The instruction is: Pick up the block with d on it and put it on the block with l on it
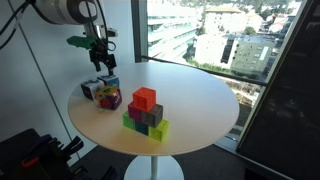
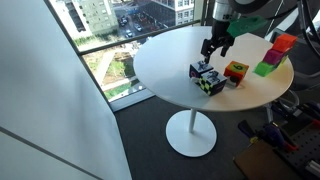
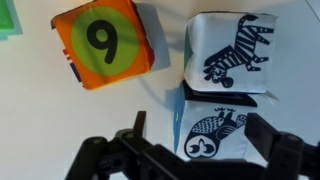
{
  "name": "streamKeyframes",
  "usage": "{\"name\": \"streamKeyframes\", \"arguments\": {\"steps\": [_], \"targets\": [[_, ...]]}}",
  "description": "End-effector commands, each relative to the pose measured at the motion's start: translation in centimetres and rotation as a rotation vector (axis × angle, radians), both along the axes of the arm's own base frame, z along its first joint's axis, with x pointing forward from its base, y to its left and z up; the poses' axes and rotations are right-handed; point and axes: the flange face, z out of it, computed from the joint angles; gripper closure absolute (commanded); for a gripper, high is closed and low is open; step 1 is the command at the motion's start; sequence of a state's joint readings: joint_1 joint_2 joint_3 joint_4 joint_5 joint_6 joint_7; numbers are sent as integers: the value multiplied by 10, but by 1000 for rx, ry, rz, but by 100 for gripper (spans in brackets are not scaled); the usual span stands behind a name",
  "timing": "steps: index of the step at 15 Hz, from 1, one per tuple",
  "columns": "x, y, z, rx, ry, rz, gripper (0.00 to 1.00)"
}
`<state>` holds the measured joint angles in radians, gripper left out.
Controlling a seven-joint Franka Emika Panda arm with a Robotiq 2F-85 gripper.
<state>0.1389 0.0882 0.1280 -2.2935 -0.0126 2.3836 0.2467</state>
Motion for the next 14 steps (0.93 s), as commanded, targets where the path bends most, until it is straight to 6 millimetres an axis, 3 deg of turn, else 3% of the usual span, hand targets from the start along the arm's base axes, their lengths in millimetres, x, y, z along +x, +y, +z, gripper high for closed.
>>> {"name": "streamKeyframes", "arguments": {"steps": [1, 14], "targets": [[6, 9, -3, -7, -11, -12, 0], [24, 25, -21, -35, 1, -8, 0]]}}
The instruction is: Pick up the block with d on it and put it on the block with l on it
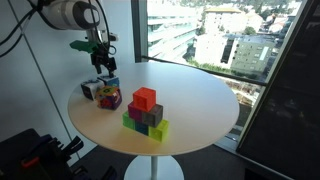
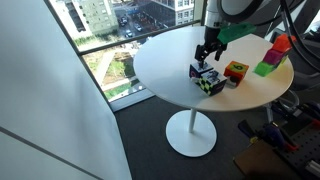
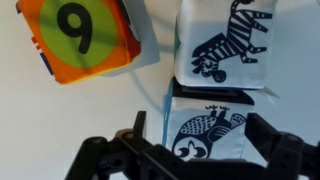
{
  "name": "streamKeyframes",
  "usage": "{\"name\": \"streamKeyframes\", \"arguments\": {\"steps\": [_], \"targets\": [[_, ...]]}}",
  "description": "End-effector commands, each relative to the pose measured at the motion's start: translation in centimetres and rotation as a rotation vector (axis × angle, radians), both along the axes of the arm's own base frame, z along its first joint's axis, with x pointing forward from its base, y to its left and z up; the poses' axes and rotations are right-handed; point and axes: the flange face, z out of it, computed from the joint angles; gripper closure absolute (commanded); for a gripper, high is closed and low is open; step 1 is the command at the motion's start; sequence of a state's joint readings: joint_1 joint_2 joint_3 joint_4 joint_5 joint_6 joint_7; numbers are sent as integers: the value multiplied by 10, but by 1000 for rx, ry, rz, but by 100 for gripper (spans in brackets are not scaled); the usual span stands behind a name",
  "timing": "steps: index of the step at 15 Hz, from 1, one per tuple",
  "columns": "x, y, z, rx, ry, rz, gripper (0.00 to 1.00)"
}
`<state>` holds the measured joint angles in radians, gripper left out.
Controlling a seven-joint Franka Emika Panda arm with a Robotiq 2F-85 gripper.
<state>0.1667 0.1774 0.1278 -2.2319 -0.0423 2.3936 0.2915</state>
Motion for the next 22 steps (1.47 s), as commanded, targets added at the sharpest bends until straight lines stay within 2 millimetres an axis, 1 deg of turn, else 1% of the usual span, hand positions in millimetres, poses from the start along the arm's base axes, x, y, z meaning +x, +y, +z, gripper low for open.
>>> {"name": "streamKeyframes", "arguments": {"steps": [1, 11, 18, 22], "targets": [[11, 7, -1, -24, -12, -9, 0], [22, 19, -10, -41, -8, 1, 0], [23, 21, -16, -64, -8, 6, 0], [23, 22, -17, -59, -9, -3, 0]]}}
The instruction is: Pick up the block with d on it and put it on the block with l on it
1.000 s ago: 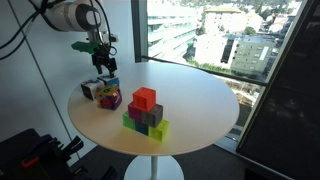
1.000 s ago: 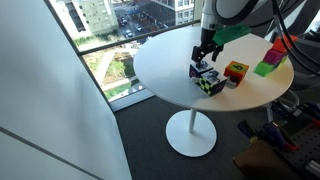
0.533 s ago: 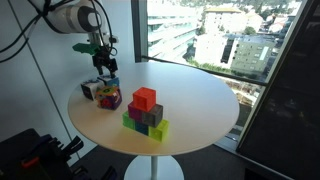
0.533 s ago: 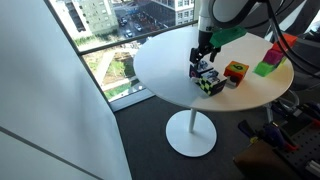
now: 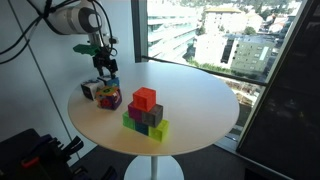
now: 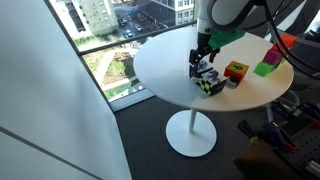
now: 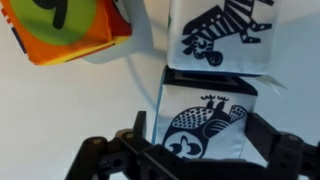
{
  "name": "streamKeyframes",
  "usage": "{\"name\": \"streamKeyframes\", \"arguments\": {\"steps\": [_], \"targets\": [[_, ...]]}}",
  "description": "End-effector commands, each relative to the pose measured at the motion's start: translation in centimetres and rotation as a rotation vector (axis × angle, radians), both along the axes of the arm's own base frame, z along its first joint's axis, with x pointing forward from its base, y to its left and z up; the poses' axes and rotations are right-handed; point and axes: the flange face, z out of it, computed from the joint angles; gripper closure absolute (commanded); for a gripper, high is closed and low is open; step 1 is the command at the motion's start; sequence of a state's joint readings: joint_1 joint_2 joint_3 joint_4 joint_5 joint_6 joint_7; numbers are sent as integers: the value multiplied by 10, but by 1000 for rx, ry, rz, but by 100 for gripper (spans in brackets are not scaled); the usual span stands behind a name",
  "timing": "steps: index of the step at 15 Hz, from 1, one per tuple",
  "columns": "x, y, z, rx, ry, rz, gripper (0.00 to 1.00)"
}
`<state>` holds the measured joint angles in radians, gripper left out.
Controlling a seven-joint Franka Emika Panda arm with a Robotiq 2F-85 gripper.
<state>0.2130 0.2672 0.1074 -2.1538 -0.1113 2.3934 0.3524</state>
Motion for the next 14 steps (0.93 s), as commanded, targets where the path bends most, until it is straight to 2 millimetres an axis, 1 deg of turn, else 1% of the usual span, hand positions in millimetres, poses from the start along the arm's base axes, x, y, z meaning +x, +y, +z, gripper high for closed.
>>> {"name": "streamKeyframes", "arguments": {"steps": [1, 14], "targets": [[6, 2, 1, -15, -7, -22, 0], [5, -2, 3, 11, -11, -72, 0]]}}
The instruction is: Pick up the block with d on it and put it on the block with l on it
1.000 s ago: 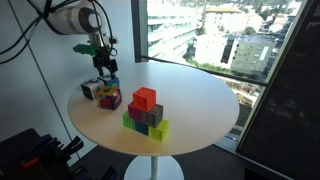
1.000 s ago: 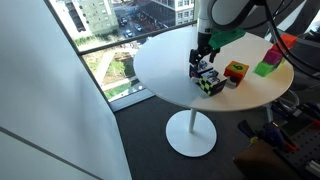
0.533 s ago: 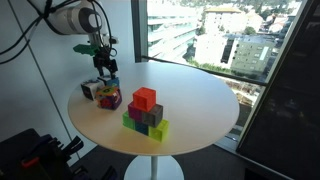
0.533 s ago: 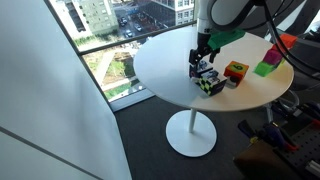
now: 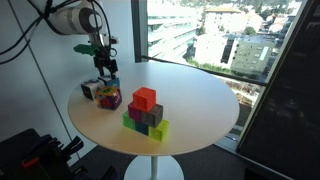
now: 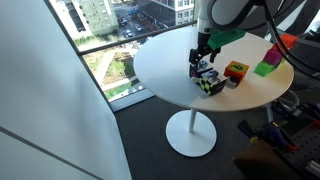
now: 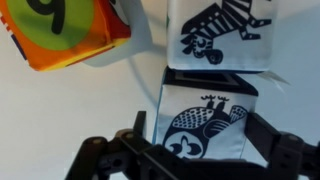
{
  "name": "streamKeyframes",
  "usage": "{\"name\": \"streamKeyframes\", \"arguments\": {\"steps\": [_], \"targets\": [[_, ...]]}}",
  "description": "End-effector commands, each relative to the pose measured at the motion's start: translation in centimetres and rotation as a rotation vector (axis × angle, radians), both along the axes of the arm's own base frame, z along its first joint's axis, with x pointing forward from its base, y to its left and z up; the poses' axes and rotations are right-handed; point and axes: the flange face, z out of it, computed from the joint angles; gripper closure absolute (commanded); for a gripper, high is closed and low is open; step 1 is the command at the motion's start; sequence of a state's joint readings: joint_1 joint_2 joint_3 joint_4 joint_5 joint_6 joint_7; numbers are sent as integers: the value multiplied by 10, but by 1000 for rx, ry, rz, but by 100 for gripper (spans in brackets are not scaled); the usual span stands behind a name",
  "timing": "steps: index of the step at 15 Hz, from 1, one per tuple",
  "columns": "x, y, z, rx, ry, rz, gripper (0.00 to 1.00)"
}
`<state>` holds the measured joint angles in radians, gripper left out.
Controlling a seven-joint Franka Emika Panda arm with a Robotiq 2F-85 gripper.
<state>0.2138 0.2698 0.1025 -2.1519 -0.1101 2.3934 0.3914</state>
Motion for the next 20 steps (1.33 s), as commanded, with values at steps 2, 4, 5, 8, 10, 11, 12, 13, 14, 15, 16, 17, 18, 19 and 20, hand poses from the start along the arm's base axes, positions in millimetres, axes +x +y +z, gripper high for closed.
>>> {"name": "streamKeyframes", "arguments": {"steps": [2, 4, 5, 8, 10, 11, 12, 13, 14, 15, 16, 17, 18, 19, 20], "targets": [[3, 0, 4, 12, -10, -31, 0], [4, 0, 4, 16, -10, -33, 0], [3, 0, 4, 16, -10, -34, 0], [3, 0, 4, 22, -8, -39, 0], [3, 0, 1, 21, -2, -42, 0], [2, 0, -1, 21, 0, -43, 0], [2, 0, -1, 21, 1, -43, 0], [2, 0, -2, 22, 1, -45, 0], [2, 0, -3, 22, 0, -46, 0], [1, 0, -4, 22, 1, -47, 0], [1, -1, -5, 21, 3, -48, 0], [0, -1, -6, 21, 5, -49, 0], [0, -1, -7, 21, 7, -51, 0], [0, -1, -8, 21, 8, -52, 0], [-1, -1, -9, 20, 10, -54, 0]]}}
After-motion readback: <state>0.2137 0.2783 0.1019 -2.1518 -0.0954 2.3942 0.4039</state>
